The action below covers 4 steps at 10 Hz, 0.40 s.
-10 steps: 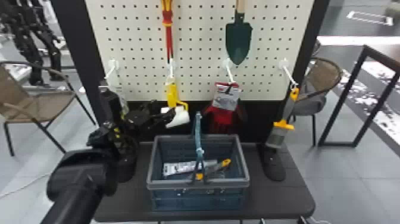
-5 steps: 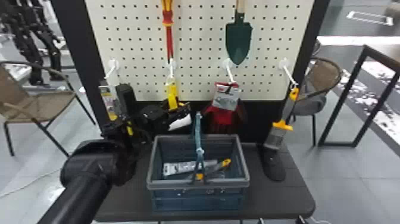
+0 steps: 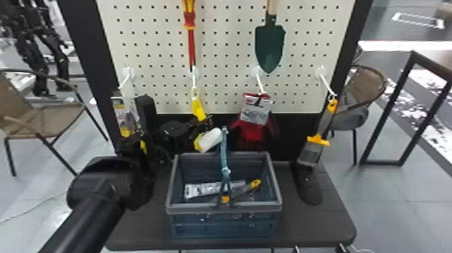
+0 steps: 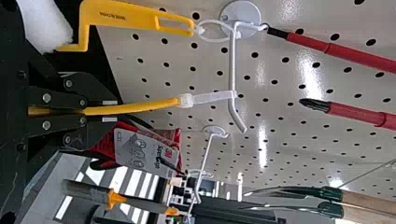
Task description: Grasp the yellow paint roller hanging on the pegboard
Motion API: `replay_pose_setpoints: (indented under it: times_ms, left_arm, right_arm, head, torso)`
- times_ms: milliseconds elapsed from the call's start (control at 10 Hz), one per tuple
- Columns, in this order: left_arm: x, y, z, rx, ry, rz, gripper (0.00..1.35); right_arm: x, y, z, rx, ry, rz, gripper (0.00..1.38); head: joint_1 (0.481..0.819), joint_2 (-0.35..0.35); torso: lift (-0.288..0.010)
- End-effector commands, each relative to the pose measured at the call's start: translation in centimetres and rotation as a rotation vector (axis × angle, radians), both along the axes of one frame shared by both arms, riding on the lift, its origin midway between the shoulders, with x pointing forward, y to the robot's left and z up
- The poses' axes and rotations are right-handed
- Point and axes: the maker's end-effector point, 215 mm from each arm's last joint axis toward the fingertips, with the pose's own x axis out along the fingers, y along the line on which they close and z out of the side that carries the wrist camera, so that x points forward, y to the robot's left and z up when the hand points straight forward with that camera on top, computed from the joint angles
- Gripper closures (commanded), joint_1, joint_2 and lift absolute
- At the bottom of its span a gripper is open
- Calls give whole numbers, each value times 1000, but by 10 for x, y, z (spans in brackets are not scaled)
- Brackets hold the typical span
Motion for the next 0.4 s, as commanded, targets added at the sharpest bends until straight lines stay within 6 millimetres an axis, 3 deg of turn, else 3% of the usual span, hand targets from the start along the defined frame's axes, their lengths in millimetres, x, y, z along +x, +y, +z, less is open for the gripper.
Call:
replay_pose_setpoints:
  times_ms: [0,300]
  left_arm:
    - [0,2,-1,7,1,-1,1130]
    - [0,2,-1,5,1,0,1130]
  right_arm:
    - [0,-1,0,0,1,0,82]
    - [0,-1,0,0,-1,0,81]
  head:
    - [549,0]
    - [549,0]
  torso:
    - [-100]
    - [-100]
